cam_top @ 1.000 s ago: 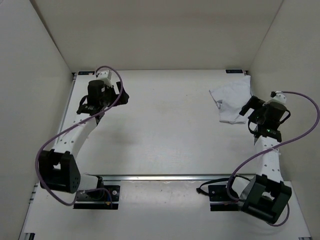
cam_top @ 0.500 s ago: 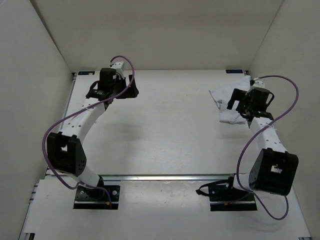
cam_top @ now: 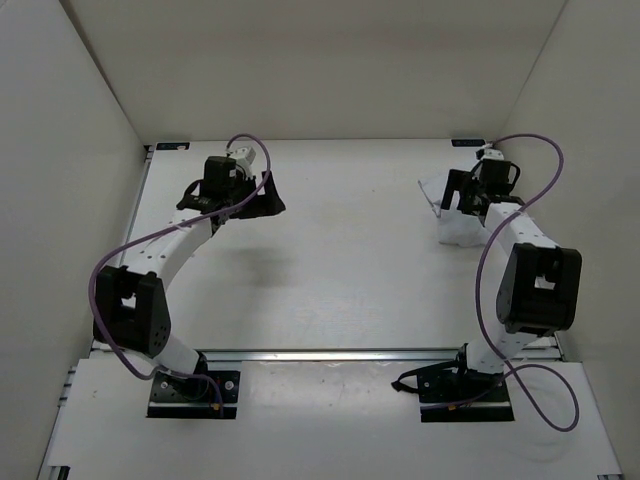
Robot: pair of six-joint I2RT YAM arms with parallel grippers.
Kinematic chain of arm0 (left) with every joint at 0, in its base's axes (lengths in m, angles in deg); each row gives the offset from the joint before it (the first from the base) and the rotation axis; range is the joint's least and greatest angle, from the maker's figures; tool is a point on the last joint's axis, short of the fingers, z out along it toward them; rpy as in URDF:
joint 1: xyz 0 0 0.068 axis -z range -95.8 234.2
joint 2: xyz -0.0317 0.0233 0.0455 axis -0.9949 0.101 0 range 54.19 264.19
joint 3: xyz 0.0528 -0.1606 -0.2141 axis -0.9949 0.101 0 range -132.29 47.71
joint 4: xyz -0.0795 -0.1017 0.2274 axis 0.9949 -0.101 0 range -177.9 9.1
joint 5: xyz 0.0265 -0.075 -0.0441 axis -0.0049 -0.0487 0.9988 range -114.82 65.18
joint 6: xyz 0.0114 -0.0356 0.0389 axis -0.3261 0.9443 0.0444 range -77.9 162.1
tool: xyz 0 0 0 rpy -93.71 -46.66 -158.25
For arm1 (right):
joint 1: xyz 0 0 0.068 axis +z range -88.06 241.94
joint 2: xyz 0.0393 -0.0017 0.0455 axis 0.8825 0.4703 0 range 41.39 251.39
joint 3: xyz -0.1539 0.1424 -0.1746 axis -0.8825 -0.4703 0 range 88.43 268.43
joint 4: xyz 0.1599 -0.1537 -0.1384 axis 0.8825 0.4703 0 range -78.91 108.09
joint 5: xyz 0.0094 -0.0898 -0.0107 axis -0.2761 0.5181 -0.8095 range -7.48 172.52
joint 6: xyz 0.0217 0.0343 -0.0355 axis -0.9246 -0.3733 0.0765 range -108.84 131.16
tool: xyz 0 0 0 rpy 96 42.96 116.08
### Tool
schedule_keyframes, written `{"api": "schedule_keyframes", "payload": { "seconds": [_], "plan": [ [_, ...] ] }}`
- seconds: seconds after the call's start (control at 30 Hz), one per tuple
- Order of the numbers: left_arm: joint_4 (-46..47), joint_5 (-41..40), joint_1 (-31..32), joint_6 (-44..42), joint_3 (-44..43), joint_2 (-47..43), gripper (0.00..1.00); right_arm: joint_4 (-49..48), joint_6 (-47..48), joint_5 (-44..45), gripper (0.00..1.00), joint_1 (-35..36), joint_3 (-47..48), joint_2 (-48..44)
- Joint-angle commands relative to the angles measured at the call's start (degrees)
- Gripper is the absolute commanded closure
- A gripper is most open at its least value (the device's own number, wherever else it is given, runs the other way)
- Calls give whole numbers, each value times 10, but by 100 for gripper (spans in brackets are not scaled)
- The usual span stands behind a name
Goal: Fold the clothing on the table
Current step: Grab the skirt from the pile
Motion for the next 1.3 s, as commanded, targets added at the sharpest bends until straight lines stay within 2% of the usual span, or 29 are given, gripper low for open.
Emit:
{"api": "schedule_keyframes", "payload": {
  "seconds": [0.0, 0.13, 0.23, 0.37, 0.4, 0.57, 0.67, 0.77, 0.8, 0.83, 0.87, 0.93, 1.0, 1.13, 1.27],
  "plan": [
    [18, 26, -12, 8, 7, -43, 1, -32, 32, 48, 2, 23, 37, 12],
    [-3, 16, -9, -14, 1, -44, 2, -4, 32, 35, 4, 31, 74, 66],
    [-4, 23, -11, -19, 1, -45, 2, -3, 59, 83, 5, 56, 77, 92],
    [-11, 25, -21, -25, 1, -43, 2, -5, 65, 81, 14, 60, 78, 112],
    [-10, 25, -19, -25, 1, -42, 1, -4, 55, 79, 19, 53, 82, 114],
    [-11, 32, -18, -26, 1, -32, 1, -3, 39, 69, 24, 26, 82, 122],
    [-4, 38, -13, -23, 7, -35, 1, -4, 68, 104, 24, 29, 91, 128],
    [-8, 40, -9, -21, 1, -28, 1, -8, 82, 99, 25, 29, 90, 134],
    [-8, 40, -9, -23, 3, -29, 1, -14, 84, 99, 29, 30, 87, 139],
    [-10, 44, -10, -22, 1, -27, 2, -10, 87, 103, 47, 30, 96, 145],
    [-11, 40, -11, -21, 3, -31, 2, -8, 88, 106, 57, 30, 99, 147],
    [-12, 37, -12, -23, 4, -31, 2, -9, 89, 110, 87, 30, 113, 156],
    [-14, 42, -17, -25, 3, -35, 1, -1, 82, 113, 100, 31, 129, 166],
    [-20, 37, -14, -27, -5, -31, 2, 18, 76, 85, 100, 40, 162, 150],
    [-12, 40, -16, -25, -20, -25, 1, 57, 90, 34, 100, 104, 218, 95]
  ]
}}
